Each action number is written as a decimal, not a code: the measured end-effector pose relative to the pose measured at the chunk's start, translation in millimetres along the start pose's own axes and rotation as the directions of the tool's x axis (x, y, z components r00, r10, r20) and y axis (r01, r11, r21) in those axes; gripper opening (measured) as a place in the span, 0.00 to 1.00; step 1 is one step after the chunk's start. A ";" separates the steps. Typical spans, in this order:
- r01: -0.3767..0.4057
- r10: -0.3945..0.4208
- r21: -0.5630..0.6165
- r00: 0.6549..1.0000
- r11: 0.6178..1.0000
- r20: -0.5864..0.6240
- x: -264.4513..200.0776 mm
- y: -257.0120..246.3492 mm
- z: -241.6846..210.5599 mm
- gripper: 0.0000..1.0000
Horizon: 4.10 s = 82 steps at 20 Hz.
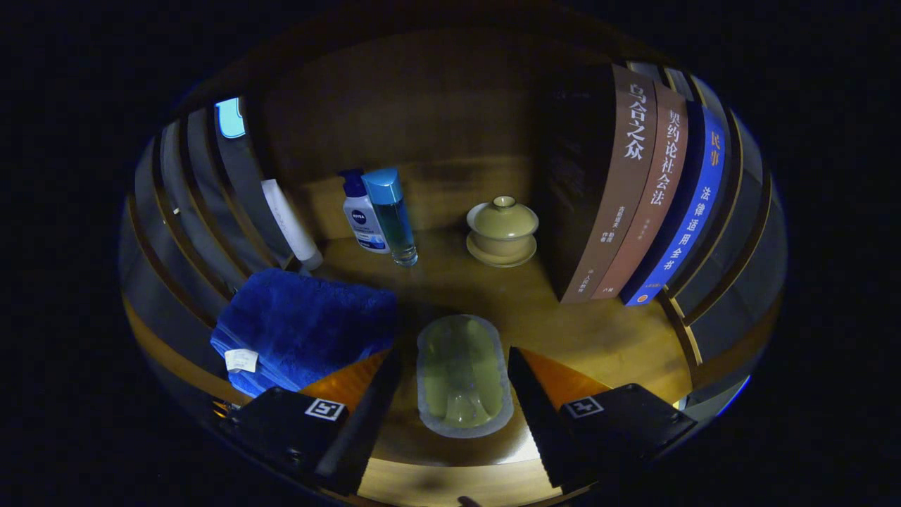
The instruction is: Pull open the drawer, take out the items inside it, and place them on the countertop above the cabinet.
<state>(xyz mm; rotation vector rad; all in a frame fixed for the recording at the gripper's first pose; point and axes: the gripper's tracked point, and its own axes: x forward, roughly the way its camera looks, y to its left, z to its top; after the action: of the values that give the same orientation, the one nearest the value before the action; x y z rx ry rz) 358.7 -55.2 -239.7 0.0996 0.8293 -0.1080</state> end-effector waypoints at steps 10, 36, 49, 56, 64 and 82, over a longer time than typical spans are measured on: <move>-0.018 0.014 0.024 0.984 1.000 0.175 -81.0 4.8 -27.7 0.99; -0.041 0.024 0.022 0.854 0.999 0.520 -210.4 -8.4 -292.2 0.99; -0.021 0.008 0.020 0.870 1.000 0.493 -178.5 -13.9 -295.5 0.99; -0.027 0.015 0.017 0.873 0.999 0.488 -160.0 -14.2 -274.0 0.99; -0.016 0.017 -0.006 0.865 1.000 0.502 -118.6 -13.0 -228.7 0.99; -0.019 0.019 -0.006 0.863 1.000 0.505 -35.9 -10.6 -163.6 0.99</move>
<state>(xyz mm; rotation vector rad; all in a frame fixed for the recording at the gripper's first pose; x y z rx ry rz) 213.9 -42.3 -323.4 0.0733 0.2996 -0.1086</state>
